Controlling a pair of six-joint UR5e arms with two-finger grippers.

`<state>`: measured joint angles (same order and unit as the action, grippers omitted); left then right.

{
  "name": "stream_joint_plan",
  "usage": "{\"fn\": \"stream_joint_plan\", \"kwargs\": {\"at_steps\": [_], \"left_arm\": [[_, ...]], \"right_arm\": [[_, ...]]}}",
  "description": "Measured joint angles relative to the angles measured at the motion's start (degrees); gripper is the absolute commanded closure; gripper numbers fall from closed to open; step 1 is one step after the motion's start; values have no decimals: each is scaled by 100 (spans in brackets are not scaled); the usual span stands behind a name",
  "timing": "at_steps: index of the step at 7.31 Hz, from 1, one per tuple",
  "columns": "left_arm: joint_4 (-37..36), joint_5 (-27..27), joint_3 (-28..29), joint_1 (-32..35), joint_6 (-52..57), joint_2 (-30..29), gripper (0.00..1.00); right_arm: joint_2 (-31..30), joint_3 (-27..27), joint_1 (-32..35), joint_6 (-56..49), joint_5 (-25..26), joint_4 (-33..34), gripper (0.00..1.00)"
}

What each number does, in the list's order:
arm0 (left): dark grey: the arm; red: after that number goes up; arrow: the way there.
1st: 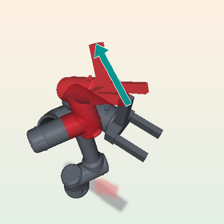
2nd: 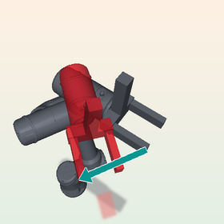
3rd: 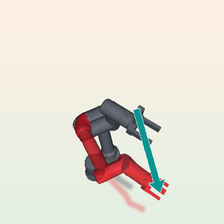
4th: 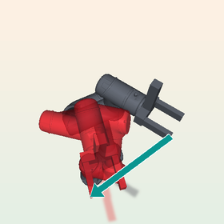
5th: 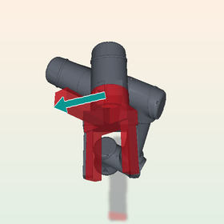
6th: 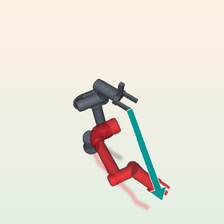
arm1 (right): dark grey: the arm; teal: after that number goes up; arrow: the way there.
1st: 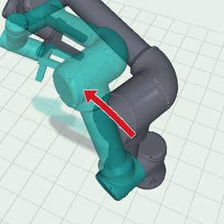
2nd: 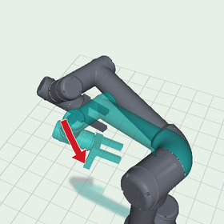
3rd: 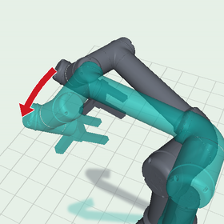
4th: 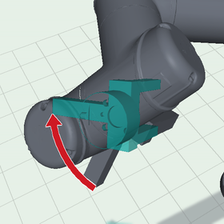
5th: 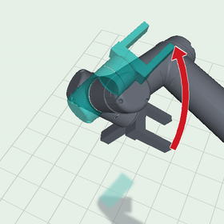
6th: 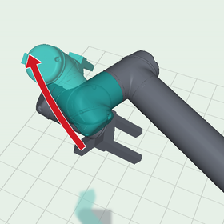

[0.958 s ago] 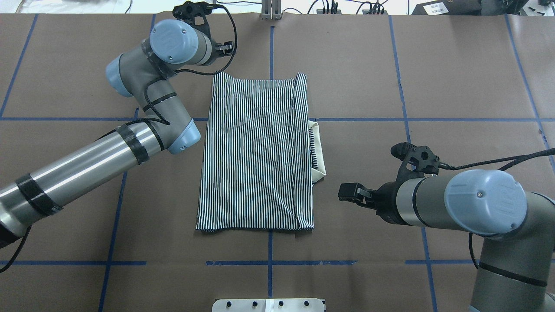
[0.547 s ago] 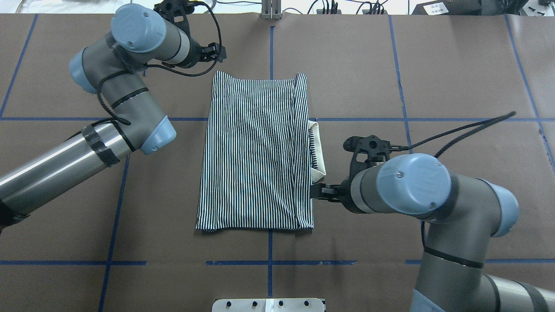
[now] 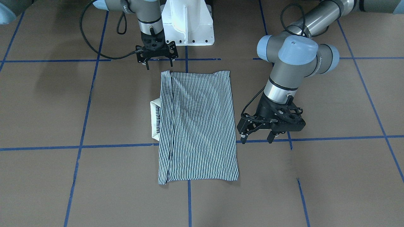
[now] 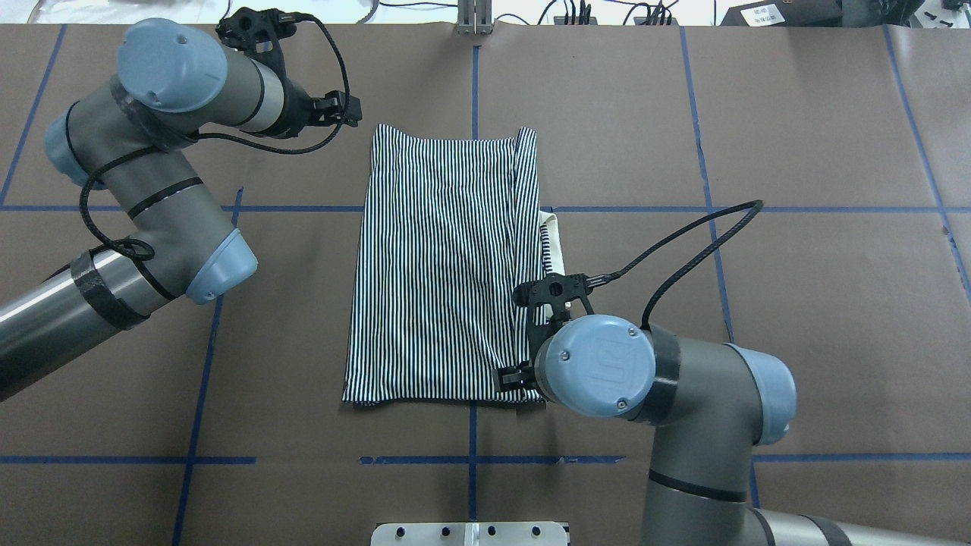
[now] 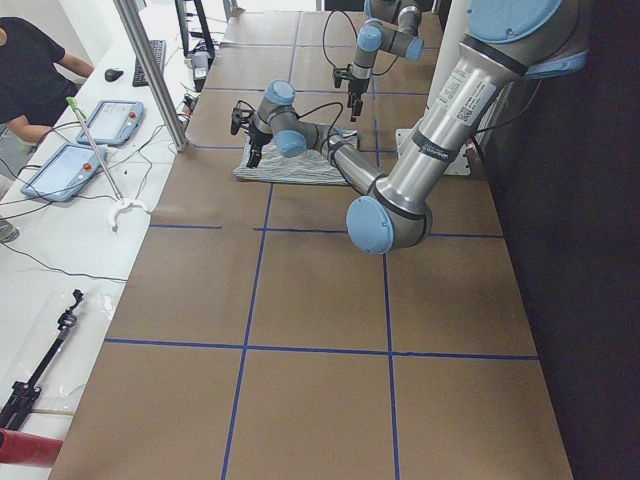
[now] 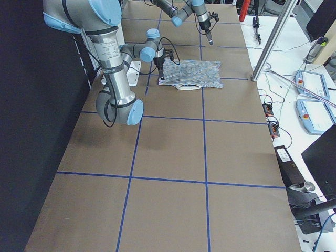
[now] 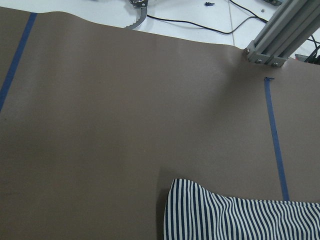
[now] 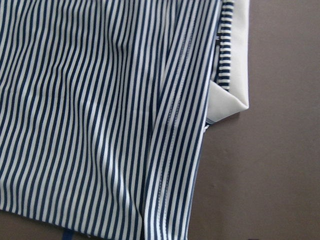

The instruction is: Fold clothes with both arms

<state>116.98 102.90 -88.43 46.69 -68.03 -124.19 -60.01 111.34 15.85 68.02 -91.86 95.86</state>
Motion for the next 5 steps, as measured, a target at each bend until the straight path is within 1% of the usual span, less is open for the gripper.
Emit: {"fn": "stream_joint_plan", "kwargs": {"at_steps": [2,5], "left_arm": [[-7,-2,-28,1,-28,28,0],[-6,-4,-14,-1,-65,27,0]], "right_arm": [[160,-292,-111,-530,94,-183,40],[172,-502,-129,-1095,112,-421,42]]}}
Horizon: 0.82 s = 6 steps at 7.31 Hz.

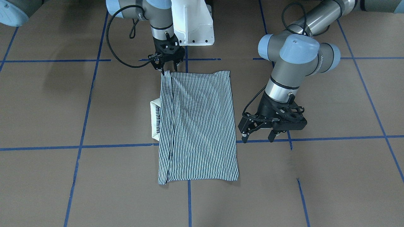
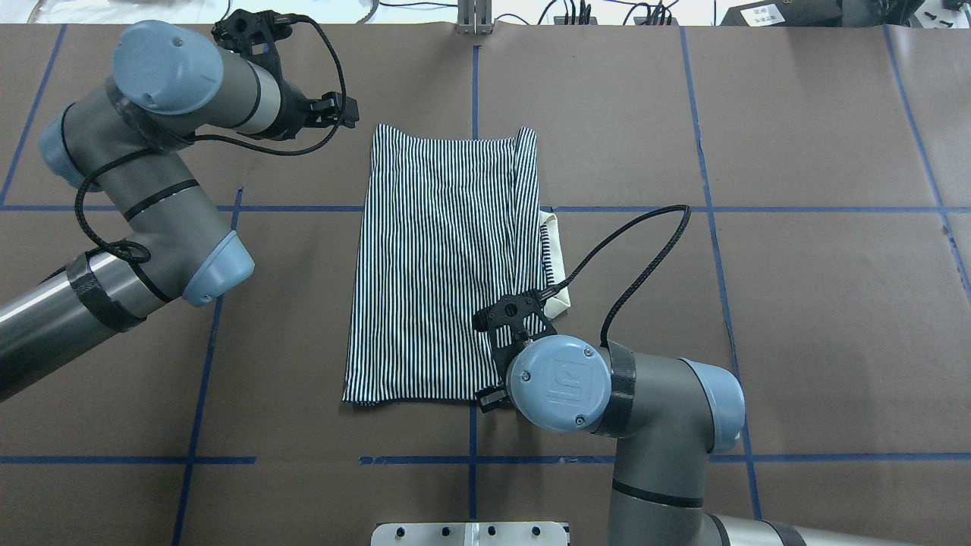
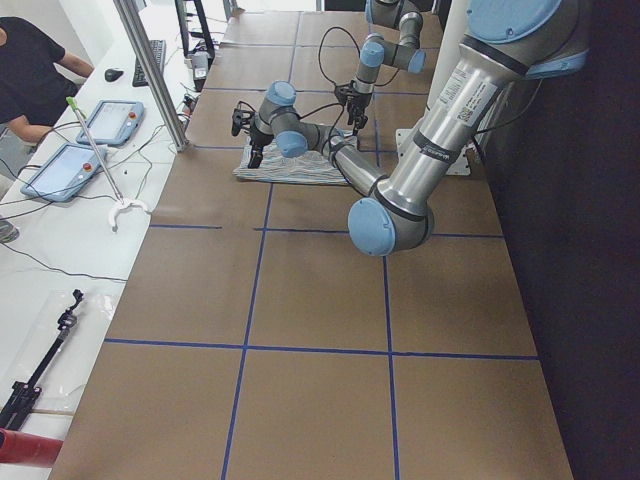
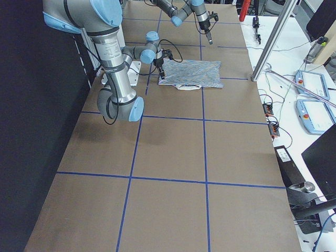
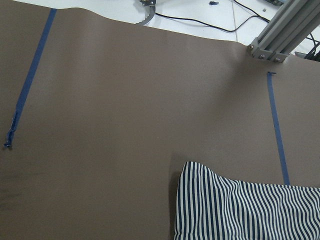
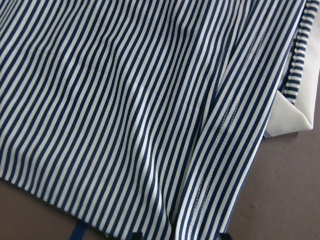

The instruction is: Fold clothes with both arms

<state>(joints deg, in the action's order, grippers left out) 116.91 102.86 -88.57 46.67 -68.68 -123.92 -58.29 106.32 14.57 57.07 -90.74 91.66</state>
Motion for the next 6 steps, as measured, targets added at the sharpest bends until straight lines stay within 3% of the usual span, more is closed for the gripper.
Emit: {"fn": "stream_joint_plan", "kwargs": {"at_steps": [5,6], "left_arm": [[7,-3,32,-9,3,-1,0],[7,-3,32,-9,4,-1,0]], "right_arm": [[-44,-215,-13,-229,5,-334,46],[-58,-228,-26,-231,7,-334,62]]}}
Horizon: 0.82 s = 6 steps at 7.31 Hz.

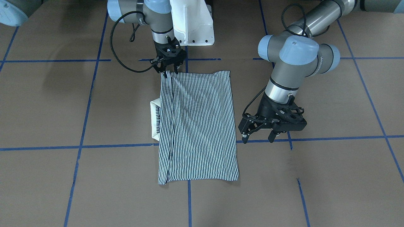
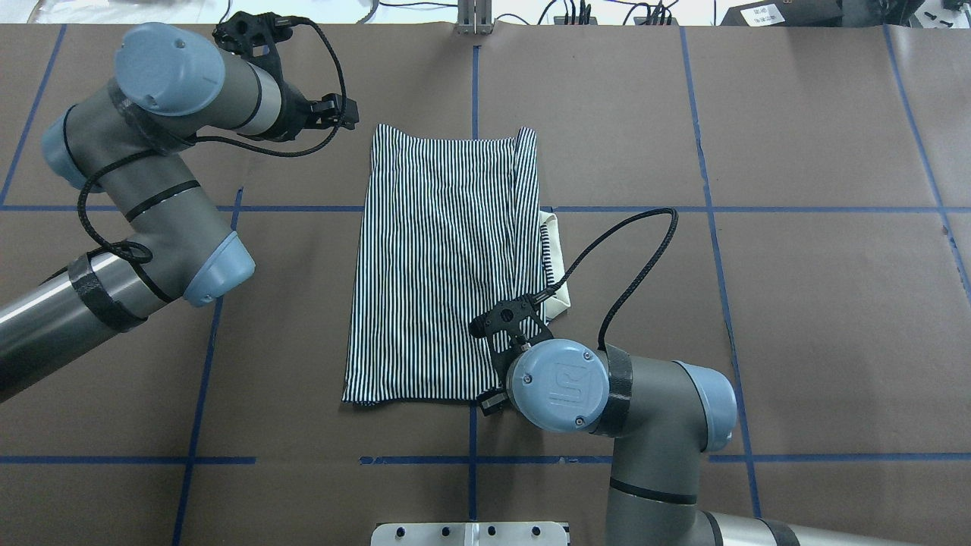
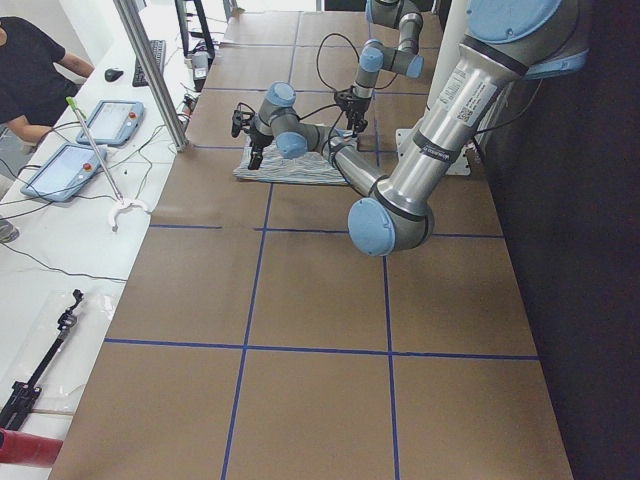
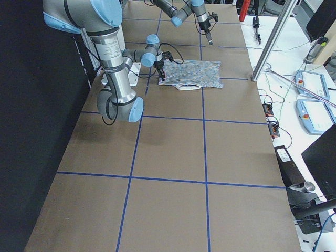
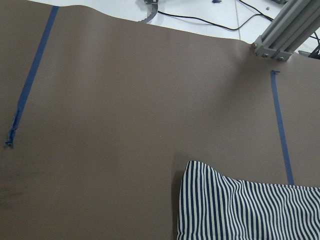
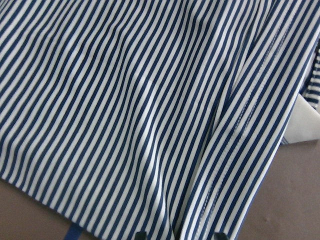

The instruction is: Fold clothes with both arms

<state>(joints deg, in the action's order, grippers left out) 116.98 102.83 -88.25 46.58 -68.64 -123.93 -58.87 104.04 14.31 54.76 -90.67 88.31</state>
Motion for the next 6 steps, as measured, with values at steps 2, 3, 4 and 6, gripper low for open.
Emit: {"fn": "stream_joint_plan", "kwargs": {"at_steps": [2,3,4,6], "left_arm": [[-2,0,0,0,-2,-2,0],[-6,0,4,-3,-6,-6,0],[-8,0,6,-6,-8,-7,0],[-9,5,9,-8,-17,-17,0]], "right_arm": [[-18,-1,-12,-1,-9,0,100],[-23,4,-13,-1,-11,-4,100],[-26,7,-11,-1,-10,-8,100],[-27,16,13,-1,-6,-23,100]]}}
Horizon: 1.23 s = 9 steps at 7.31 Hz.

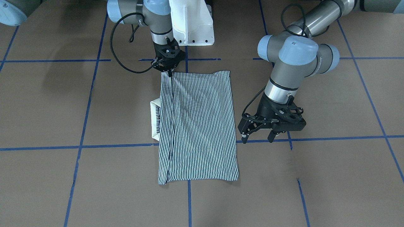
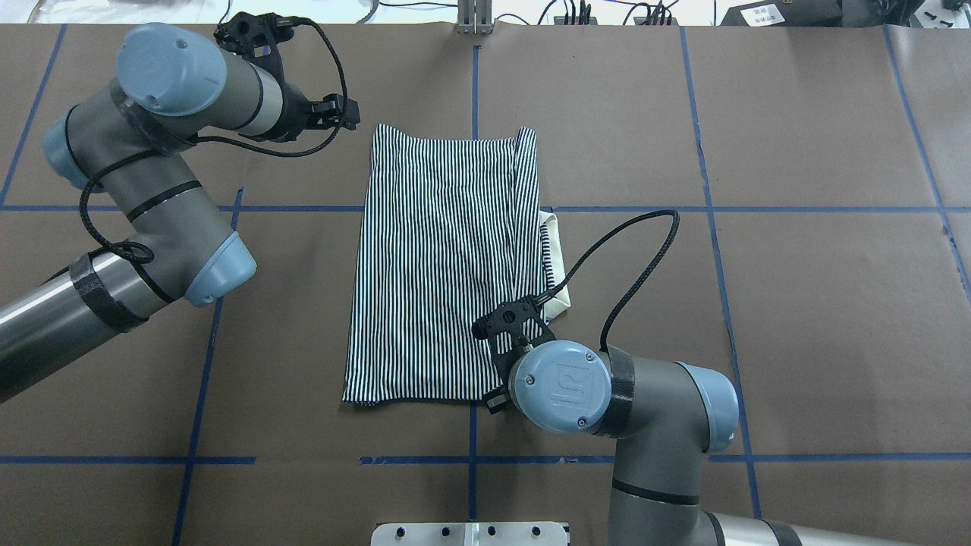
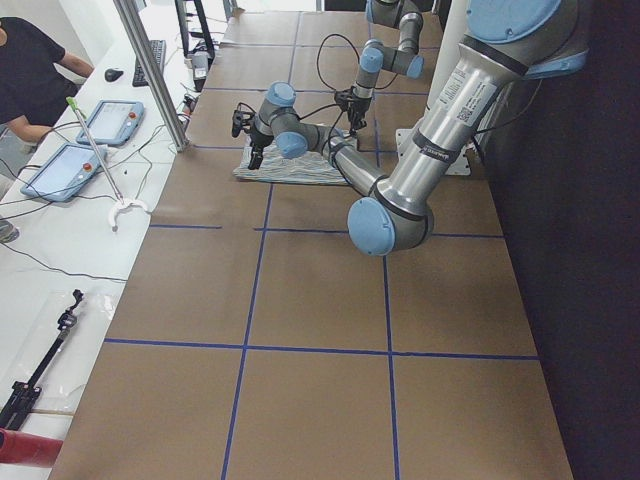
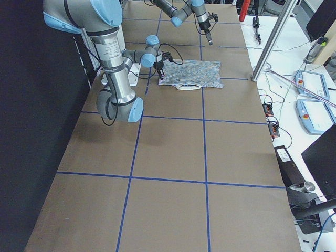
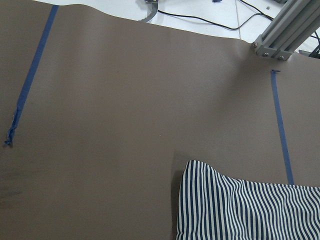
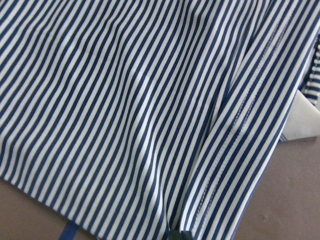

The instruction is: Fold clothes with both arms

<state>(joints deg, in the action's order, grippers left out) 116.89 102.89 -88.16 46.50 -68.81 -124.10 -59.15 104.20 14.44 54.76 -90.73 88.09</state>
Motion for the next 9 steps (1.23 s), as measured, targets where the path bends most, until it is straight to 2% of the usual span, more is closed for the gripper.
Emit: {"fn": "stream_joint_plan", "kwargs": {"at_steps": [6,9], "left_arm": [[81,-5,109,-16,-160,-26,0],[106,-6,199,-18,-165,-15,0]], "right_arm": [[-422,413,240,148,-219,-35,100],[-723,614,237,1115,-557,-10,100]]}}
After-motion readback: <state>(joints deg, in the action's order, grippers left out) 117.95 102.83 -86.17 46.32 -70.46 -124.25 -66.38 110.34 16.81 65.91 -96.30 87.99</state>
